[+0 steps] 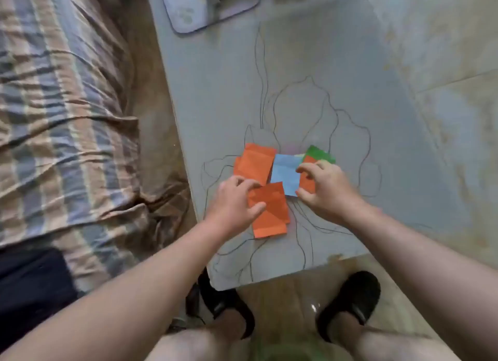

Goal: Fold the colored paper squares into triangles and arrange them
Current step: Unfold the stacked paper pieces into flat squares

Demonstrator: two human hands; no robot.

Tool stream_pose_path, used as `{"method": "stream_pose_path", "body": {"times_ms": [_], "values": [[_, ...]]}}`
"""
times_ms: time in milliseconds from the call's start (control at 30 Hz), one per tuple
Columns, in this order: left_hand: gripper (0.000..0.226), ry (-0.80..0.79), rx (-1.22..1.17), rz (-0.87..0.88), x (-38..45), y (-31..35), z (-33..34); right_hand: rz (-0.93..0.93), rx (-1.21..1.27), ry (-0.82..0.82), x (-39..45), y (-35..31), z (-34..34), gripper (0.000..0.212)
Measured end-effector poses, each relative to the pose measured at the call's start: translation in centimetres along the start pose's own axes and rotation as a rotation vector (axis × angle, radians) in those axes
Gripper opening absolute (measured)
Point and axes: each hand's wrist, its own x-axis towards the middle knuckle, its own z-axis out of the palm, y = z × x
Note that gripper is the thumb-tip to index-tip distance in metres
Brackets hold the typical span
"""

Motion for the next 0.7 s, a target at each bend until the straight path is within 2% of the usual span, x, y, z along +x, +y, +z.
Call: {"method": "stream_pose_path", "body": {"times_ms": [67,133,233,400,467,567,633,700], "values": [[0.071,0.05,0.1,0.068,1.5,-1.9,4.2,-0.16,-0.117,-0.005,2.1,1.9,3.4,0.059],[0.083,0.102,0.147,0.13,2.0,-3.8,7.1,-0.239,-0.244,-0.06,3.9,2.9,6.2,0.074],[0.083,0.295,0.14,0.215,2.8,-5.7,9.2,-0.379,-0.358,0.063,5.0,4.0,9.3,0.089],[0.075,0.396,0.134,0.275,4.0,-6.5,10.5,-0.492,-0.398,0.163,6.0,5.3,11.5,0.082],[0.071,0.416,0.115,0.259,4.3,-6.3,10.8,-0.5,-0.372,0.158,6.0,5.2,11.6,0.074],[0.066,0.46,0.042,0.279,3.7,-5.6,10.8,-0.481,-0.264,0.177,4.9,4.5,12.2,0.044],[0.063,0.453,-0.021,0.268,2.7,-4.8,10.4,-0.474,-0.144,0.221,3.4,4.0,12.8,0.021],[0.059,0.392,-0.11,0.212,1.2,-4.1,9.8,-0.446,0.05,0.274,1.2,3.7,12.7,0.008]]}}
